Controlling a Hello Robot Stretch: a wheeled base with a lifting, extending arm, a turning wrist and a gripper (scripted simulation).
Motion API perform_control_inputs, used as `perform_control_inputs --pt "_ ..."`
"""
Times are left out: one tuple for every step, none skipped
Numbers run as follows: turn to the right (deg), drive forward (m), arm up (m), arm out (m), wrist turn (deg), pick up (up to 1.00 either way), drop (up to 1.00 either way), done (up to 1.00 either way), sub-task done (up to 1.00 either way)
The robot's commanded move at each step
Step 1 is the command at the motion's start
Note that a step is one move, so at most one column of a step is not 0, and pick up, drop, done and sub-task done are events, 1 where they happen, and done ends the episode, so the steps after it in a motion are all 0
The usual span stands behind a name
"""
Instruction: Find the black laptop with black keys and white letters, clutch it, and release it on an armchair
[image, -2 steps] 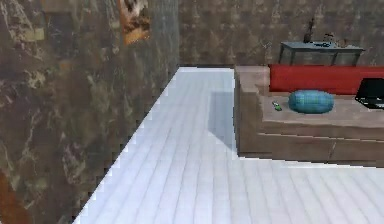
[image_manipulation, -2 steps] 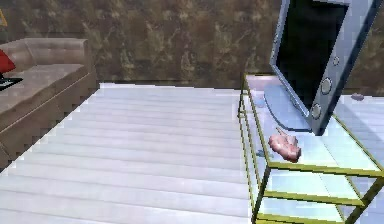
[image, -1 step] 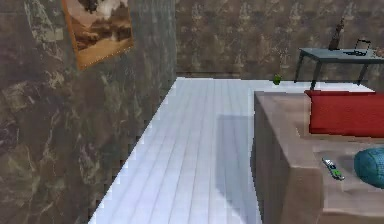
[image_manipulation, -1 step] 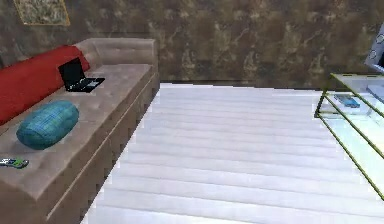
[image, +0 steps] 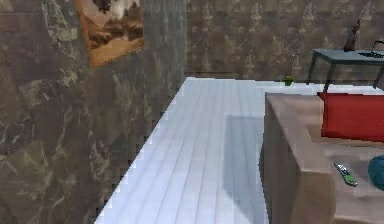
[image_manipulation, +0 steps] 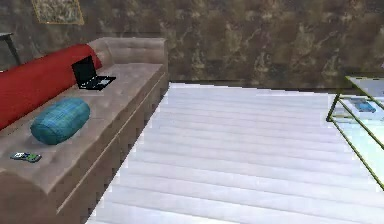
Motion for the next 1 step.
perform_control_inputs --pt "-24.0 0.00 0.00 0.00 0.0 0.00 0.00 0.00 0.00"
